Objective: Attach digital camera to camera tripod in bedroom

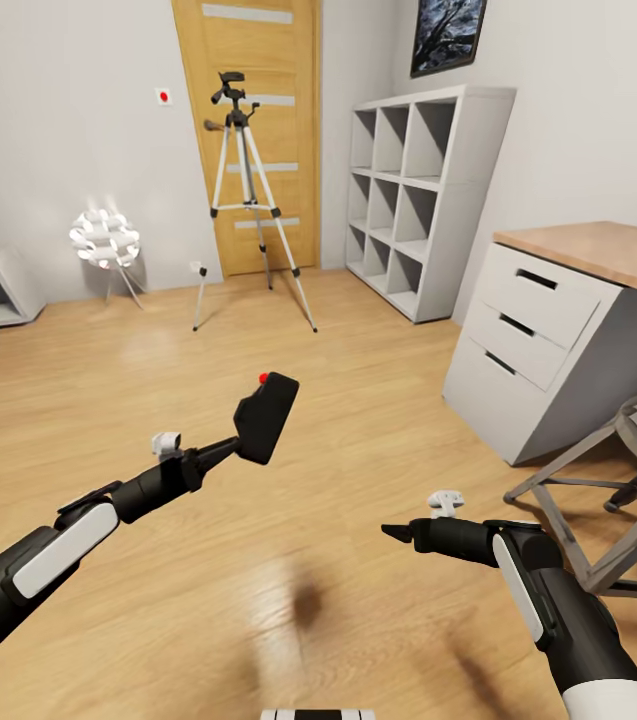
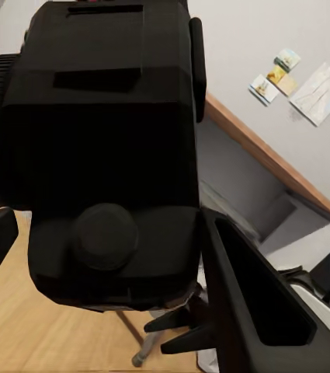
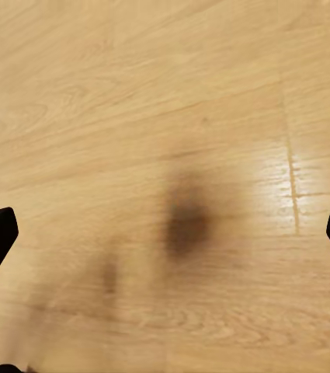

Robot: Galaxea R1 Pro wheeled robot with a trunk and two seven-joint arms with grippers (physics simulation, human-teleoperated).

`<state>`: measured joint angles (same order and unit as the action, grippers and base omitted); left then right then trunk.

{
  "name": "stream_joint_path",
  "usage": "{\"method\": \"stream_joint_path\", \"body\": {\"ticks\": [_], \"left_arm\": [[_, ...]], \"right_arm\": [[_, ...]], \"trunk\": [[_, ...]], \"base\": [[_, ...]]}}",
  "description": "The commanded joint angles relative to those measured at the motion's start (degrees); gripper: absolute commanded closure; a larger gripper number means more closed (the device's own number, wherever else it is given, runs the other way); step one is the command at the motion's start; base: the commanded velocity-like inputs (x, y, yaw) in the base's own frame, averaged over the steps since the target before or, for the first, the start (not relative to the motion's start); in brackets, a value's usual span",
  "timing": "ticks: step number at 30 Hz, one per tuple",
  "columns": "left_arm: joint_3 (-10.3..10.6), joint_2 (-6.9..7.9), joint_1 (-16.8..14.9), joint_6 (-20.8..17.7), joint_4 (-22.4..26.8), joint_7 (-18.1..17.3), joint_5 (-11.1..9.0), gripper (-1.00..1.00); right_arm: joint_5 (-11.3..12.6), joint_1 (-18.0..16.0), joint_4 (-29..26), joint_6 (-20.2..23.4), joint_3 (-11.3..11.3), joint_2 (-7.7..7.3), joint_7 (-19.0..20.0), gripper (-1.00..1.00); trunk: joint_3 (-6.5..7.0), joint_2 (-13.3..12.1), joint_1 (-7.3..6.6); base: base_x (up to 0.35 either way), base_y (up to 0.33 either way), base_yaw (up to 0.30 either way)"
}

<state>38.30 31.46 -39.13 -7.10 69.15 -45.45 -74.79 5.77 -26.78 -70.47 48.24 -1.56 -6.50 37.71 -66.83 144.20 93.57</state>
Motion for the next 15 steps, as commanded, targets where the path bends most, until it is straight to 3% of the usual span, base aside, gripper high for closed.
{"method": "stream_joint_path", "body": {"ticks": [1,15], "left_arm": [[0.12,0.04,-0.07,-0.58,-0.02,-0.30,-0.48,1.00],[0.03,-0.08,-0.07,-1.44,0.25,-0.23,-0.28,1.00]], "right_arm": [[0.56,-0.03,-0.02,0.49,-0.06,0.00,-0.17,-1.00],[0.54,-0.03,-0.02,0.78,-0.11,0.00,-0.10,-1.00]], "trunk": [[0.18,0.00,-0.03],[3.28,-0.18,-0.39]], "base": [[0.000,0.000,0.000],[0.000,0.000,0.000]]}}
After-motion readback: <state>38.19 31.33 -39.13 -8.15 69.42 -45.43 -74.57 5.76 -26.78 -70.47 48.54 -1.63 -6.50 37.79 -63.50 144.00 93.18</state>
